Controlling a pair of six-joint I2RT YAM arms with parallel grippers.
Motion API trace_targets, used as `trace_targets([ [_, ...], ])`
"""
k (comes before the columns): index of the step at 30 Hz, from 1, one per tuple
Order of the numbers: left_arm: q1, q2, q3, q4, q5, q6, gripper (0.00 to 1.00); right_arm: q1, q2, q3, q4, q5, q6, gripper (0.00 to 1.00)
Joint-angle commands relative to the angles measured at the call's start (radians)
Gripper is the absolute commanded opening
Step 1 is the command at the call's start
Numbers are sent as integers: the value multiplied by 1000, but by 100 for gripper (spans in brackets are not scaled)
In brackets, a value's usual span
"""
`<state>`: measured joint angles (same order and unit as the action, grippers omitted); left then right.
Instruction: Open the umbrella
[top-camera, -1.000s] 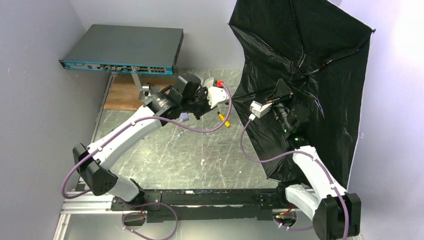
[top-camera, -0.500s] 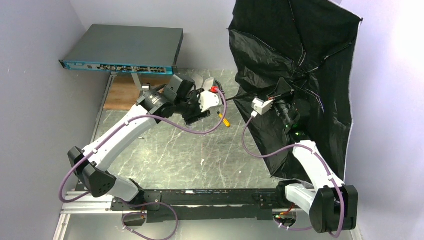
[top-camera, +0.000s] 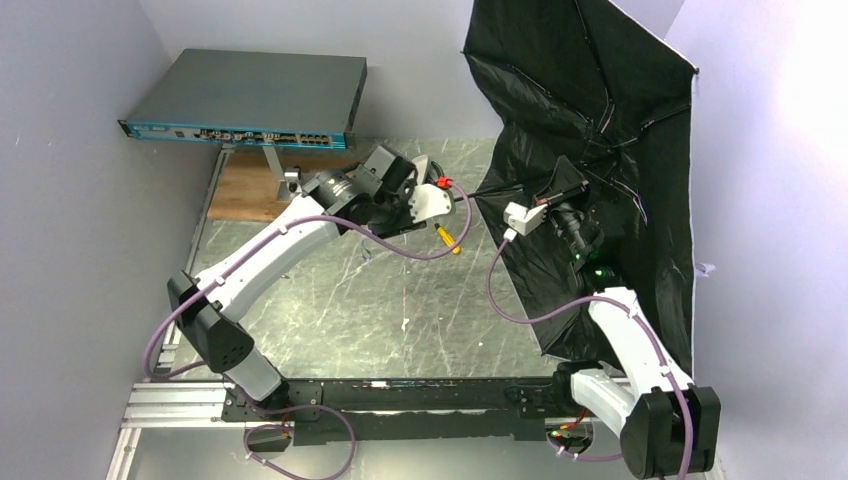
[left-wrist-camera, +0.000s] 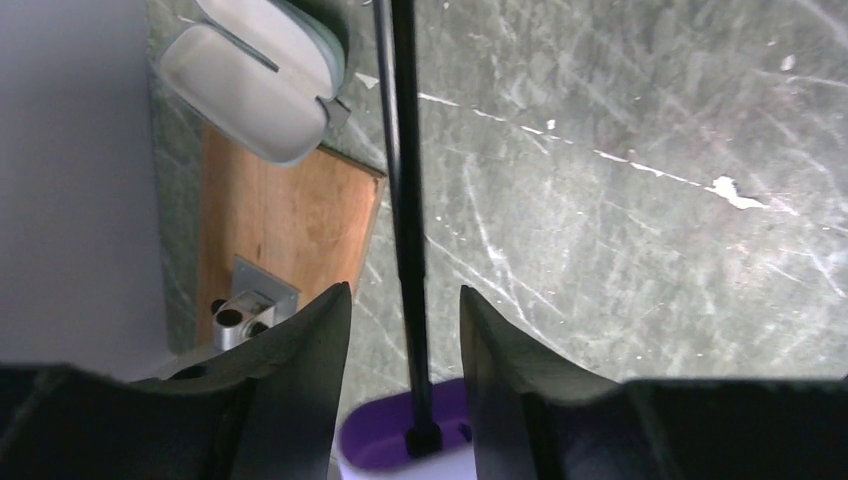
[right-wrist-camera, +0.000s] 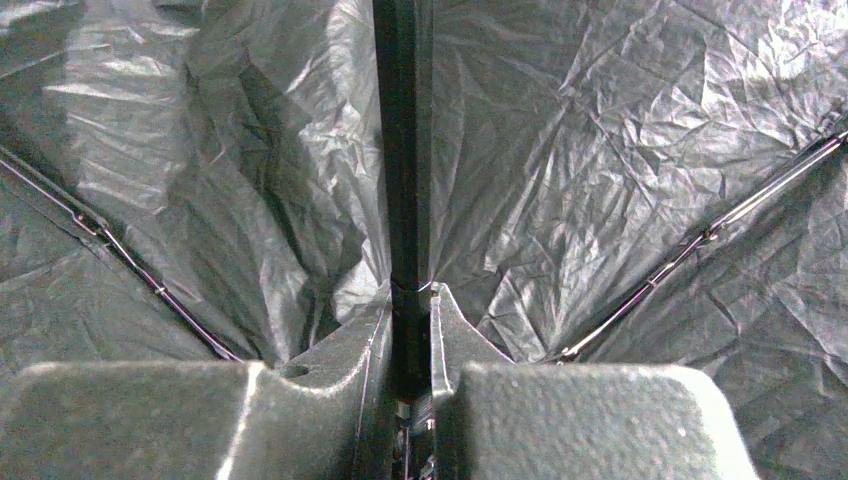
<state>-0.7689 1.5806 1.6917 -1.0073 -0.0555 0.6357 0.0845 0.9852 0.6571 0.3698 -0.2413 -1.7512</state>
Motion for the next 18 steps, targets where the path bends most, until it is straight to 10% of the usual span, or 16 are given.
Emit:
trace_targets([
  [1,-30,47,61,-64,-168,2,46,-5,-26,26,-1,-2,-40,0],
  [10,-29,34,-18,-184,-305,6,11,-8,33,48,38,126,-55,0],
  [18,-15,-52,-106,-259,-317,4,7,-48,136,106,118,281,-77,0],
])
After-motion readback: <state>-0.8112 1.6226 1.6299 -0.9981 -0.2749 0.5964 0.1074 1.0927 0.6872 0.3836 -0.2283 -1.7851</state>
